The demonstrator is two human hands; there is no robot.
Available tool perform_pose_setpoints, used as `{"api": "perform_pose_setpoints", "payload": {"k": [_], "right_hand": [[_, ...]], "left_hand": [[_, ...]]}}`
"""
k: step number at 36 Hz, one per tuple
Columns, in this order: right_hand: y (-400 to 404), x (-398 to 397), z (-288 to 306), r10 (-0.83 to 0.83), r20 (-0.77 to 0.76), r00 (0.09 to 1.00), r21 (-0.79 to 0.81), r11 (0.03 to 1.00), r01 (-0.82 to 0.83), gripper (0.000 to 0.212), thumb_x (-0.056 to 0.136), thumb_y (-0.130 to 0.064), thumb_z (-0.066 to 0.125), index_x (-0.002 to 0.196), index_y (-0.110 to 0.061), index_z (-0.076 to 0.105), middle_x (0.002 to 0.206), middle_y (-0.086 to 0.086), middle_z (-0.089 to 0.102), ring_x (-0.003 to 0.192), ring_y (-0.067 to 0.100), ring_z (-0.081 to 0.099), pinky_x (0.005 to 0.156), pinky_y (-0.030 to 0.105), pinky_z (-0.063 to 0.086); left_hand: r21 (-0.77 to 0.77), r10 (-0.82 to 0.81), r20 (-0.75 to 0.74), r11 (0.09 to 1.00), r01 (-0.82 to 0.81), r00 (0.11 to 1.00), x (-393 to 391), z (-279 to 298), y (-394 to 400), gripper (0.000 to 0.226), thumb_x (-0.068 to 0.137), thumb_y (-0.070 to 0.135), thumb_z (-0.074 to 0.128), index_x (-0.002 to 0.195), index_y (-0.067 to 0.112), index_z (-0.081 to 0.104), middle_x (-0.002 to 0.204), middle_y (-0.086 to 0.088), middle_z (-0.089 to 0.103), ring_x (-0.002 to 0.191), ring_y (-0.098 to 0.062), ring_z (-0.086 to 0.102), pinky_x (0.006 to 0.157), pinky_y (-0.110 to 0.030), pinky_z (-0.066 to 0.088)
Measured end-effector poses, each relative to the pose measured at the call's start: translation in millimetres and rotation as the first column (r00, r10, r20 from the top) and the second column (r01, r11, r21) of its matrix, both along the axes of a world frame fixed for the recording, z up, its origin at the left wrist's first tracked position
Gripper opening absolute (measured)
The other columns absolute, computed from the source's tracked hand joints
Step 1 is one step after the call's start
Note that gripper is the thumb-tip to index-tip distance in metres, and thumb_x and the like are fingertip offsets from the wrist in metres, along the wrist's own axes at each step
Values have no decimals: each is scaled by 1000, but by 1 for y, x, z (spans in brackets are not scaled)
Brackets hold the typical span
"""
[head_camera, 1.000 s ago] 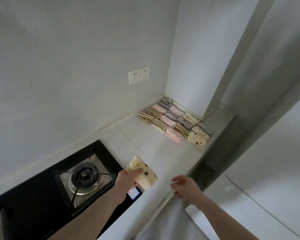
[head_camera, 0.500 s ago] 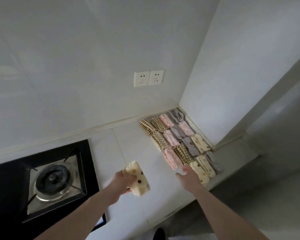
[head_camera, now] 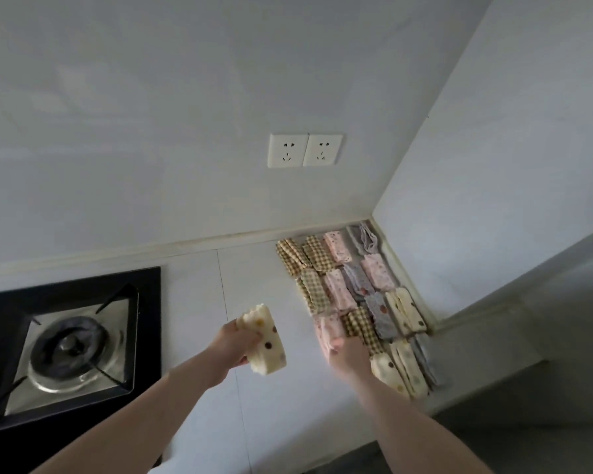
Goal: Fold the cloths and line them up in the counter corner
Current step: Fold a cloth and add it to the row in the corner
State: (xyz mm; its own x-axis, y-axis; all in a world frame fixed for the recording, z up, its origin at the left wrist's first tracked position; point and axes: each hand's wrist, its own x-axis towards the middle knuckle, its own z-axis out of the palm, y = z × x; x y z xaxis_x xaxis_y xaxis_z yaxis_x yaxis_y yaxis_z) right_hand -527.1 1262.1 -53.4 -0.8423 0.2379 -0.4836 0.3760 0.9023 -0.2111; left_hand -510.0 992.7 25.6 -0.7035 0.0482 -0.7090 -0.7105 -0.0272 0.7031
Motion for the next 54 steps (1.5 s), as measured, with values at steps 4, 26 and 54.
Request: {"api": "perform_pose_setpoints", "payload": {"k": [4, 26, 54], "right_hand": [[-4, 8, 3, -132, -182, 975, -88, 989, 117, 16, 87, -17, 62, 101, -13, 68, 99, 7, 69, 99, 29, 65, 84, 36, 54], [34, -112, 76, -380, 63, 923, -659, 678, 325, 27, 81, -23, 81, 101, -11, 69, 85, 2, 73, 73, 12, 65, 64, 21, 48], [-1, -252, -2, -22, -230, 973, -422, 903, -80, 63, 85, -16, 67, 146, -17, 50, 137, 2, 63, 122, 24, 61, 105, 42, 51]], "left_hand": [[-3, -29, 1, 1000, 29, 1000, -30, 0, 8, 38, 94, 3, 56, 130, 17, 55, 115, -9, 68, 101, -22, 66, 70, -29, 55], [13, 173, -71, 985, -172, 982, -201, 2, 67, 45, 92, 4, 67, 134, 7, 52, 117, -9, 66, 90, -19, 66, 60, -29, 55], [-337, 100, 14, 937, -89, 995, -274, -83, 103, 53, 92, 38, 55, 138, 13, 50, 127, -11, 58, 115, -34, 58, 100, -49, 52]]}}
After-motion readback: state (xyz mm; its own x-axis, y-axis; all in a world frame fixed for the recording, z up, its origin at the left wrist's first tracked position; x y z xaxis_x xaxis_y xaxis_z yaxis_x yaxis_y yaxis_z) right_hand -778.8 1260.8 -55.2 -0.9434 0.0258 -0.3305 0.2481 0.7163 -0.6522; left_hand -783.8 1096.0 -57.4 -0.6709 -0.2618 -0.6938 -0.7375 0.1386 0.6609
